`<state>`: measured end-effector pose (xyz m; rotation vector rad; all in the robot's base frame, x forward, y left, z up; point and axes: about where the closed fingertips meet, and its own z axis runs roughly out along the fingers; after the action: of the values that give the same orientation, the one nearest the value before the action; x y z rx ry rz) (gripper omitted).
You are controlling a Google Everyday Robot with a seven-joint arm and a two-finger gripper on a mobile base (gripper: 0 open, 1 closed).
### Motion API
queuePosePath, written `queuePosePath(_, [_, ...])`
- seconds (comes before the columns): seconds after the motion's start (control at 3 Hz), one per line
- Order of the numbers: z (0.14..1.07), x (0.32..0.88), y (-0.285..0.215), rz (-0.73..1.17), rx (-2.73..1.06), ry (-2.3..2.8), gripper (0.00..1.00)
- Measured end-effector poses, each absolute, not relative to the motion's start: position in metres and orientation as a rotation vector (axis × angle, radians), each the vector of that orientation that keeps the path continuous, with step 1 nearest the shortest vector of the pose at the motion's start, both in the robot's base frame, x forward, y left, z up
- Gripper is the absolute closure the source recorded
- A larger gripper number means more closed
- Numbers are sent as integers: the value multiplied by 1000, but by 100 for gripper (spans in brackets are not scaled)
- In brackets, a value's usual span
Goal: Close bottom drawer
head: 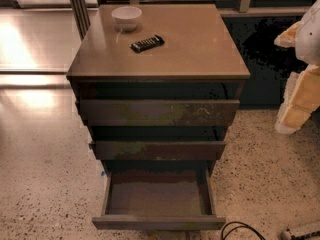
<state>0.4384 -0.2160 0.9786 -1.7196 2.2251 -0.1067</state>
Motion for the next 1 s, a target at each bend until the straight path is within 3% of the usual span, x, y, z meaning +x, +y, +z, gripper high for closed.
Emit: queuePosePath(1.0, [896, 396, -211, -43, -1719, 2259, 0])
